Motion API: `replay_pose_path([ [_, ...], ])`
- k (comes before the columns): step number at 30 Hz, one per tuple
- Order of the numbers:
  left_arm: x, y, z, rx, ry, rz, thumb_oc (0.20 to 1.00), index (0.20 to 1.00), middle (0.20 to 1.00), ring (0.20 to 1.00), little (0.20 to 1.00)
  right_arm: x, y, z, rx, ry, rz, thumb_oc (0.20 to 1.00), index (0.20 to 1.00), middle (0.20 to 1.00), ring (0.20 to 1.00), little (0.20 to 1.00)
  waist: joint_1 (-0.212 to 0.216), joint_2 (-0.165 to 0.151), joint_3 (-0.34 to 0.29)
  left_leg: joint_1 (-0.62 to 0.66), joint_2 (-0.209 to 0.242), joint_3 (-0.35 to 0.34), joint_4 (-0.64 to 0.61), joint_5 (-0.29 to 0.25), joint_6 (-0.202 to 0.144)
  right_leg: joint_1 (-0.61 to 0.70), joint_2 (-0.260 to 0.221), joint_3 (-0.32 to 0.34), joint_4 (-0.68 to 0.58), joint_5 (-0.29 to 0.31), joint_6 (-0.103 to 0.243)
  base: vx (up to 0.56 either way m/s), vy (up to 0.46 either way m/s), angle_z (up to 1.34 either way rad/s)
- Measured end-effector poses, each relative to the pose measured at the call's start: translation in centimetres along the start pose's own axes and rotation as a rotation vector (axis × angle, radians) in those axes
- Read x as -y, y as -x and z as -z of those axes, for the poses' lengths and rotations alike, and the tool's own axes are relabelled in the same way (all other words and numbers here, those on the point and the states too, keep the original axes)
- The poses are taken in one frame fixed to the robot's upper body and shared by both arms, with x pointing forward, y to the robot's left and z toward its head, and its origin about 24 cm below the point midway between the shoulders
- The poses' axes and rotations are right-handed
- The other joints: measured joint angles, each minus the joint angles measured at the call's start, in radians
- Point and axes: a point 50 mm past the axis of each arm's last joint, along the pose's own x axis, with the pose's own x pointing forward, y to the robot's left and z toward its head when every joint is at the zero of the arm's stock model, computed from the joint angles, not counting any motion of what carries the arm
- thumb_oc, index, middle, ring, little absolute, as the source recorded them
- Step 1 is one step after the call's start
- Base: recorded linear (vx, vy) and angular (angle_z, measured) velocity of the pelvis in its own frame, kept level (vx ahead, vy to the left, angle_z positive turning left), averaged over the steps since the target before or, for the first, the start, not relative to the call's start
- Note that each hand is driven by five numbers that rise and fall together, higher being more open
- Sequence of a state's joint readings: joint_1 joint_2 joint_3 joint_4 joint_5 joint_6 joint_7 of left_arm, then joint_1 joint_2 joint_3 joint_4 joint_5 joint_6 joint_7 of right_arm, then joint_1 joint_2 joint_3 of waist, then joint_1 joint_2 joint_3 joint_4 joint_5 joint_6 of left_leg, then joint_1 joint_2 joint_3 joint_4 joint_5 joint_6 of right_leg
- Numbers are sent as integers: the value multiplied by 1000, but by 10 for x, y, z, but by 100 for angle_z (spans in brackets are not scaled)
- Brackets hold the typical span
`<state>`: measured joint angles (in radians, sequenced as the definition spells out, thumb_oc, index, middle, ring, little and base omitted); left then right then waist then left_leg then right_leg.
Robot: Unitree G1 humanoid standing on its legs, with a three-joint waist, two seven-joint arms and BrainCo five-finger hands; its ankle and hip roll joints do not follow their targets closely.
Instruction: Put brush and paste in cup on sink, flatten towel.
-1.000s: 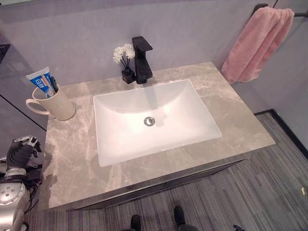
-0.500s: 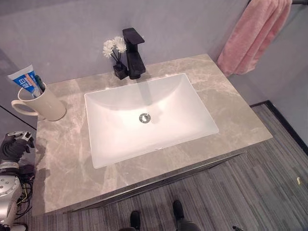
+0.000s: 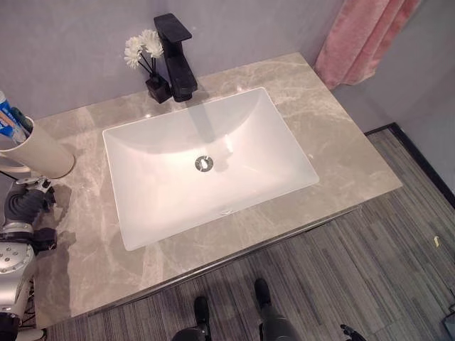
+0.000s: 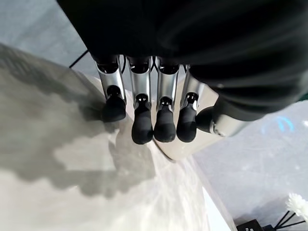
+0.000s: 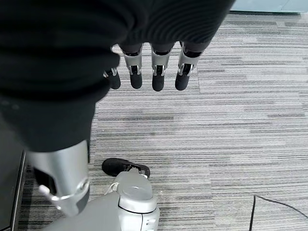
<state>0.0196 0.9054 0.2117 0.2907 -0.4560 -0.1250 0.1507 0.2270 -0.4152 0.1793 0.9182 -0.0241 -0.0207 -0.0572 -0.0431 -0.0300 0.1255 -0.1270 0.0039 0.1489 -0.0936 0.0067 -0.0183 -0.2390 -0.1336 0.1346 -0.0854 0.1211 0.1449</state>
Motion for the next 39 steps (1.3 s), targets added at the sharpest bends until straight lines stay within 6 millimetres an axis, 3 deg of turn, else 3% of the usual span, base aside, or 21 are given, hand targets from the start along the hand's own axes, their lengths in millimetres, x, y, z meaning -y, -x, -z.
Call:
replay_pose_path([
  [6,-6,-9,-15,45,-22,-10,200,200,200,200,200,1,-1,-11,46,1,2,1000,1000,1000,1000,1000,-1,-15,25,-2,2,2,3,1,-1,-3,3,1,0,2,-2,0,0,0],
  [21,-11,-33,-45,136,-9,-92,200,200,200,200,200,6,-2,-17,69,14,12,1000,1000,1000,1000,1000,-4,-36,49,-52,4,0,3,7,-5,-52,10,1,0,10,-1,-7,-2,0],
  [33,-8,-44,-58,177,-19,-120,200,200,200,200,200,7,-2,-26,107,36,7,1000,1000,1000,1000,1000,-4,-39,49,-80,3,-2,3,10,-7,-78,11,2,0,15,-2,0,0,0],
  [39,-2,-40,-62,213,-20,-88,200,200,200,200,200,8,-4,-32,120,45,5,1000,1000,1000,1000,1000,-19,-40,49,-80,3,-1,3,9,-7,-80,11,2,0,15,-2,0,0,0],
])
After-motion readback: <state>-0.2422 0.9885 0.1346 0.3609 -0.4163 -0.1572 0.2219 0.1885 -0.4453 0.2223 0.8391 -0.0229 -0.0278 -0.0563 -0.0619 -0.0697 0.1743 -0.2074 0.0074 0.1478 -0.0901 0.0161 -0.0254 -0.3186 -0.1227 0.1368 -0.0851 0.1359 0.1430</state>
